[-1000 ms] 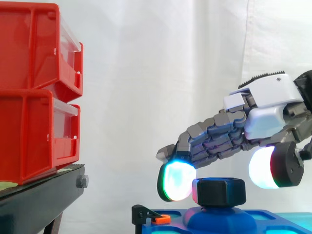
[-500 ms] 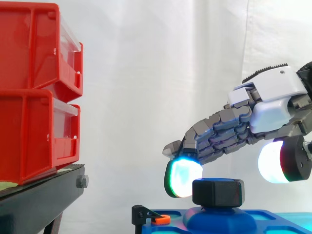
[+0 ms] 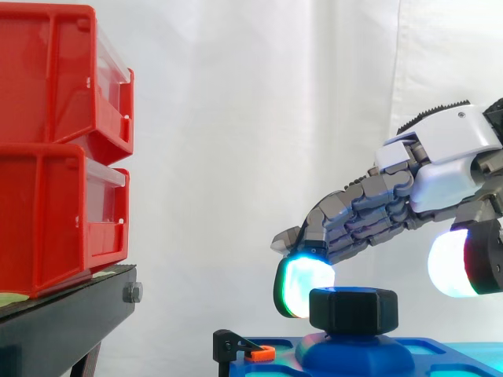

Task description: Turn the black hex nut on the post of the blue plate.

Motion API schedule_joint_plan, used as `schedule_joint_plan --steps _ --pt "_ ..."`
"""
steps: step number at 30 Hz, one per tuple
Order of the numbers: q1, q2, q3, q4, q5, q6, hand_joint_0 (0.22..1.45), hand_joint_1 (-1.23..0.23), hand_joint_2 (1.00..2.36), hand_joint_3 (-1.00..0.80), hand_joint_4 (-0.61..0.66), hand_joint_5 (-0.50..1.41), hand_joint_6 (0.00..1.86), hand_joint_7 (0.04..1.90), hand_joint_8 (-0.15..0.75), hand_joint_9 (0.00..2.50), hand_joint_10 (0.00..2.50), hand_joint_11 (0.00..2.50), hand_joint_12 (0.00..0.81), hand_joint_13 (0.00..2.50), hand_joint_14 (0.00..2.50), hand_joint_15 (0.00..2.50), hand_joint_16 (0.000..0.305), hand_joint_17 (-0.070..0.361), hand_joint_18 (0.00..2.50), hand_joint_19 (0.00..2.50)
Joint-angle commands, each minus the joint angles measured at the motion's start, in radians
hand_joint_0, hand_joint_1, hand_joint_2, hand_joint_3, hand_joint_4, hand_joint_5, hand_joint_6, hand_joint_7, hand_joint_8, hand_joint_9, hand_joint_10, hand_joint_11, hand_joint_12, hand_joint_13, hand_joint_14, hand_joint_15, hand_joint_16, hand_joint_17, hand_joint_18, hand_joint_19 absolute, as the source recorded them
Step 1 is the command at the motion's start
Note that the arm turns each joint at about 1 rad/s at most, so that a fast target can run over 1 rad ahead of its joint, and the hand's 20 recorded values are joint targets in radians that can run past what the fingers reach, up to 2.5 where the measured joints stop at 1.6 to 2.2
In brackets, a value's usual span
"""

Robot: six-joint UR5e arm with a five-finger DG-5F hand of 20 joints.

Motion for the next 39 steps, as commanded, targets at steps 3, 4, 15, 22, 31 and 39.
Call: schedule_joint_plan --steps 3,4,15,22,31,39 --pt "-0.001 0.009 0.0 -0.02 0.0 -0.009 0.4 -0.67 1.0 -0.5 0.24 -0.25 0.5 0.99 0.198 0.0 0.0 0.0 0.368 0.03 0.0 0.0 0.05 0.113 0.0 0.0" --pt "-0.001 0.009 0.0 -0.02 0.0 -0.009 0.4 -0.67 1.0 -0.5 0.24 -0.25 0.5 0.99 0.199 0.0 0.0 0.0 0.368 0.03 0.0 0.0 0.05 0.113 0.0 0.0" --pt "-0.001 0.03 0.0 -0.058 0.0 -0.032 0.4 -0.67 1.0 -0.5 0.24 -0.25 0.5 0.99 0.198 0.0 0.0 0.0 0.366 0.03 0.0 0.0 0.05 0.113 0.0 0.0" --pt "0.006 0.05 0.0 -0.115 0.006 -0.058 0.4 -0.67 1.0 -0.5 0.24 -0.25 0.5 0.99 0.197 0.0 0.0 0.0 0.364 0.03 0.0 0.0 0.05 0.113 0.0 0.0" --pt "0.017 0.07 -0.001 -0.167 0.024 -0.081 0.41 -0.67 1.0 -0.5 0.24 -0.25 0.5 0.99 0.196 0.0 0.0 0.0 0.363 0.03 0.0 0.0 0.05 0.113 0.0 0.0" --pt "0.029 0.072 0.0 -0.192 0.046 -0.078 0.41 -0.67 1.0 -0.5 0.24 -0.25 0.5 0.99 0.195 0.0 0.0 0.0 0.364 0.02 0.0 0.0 0.05 0.112 0.0 0.0"
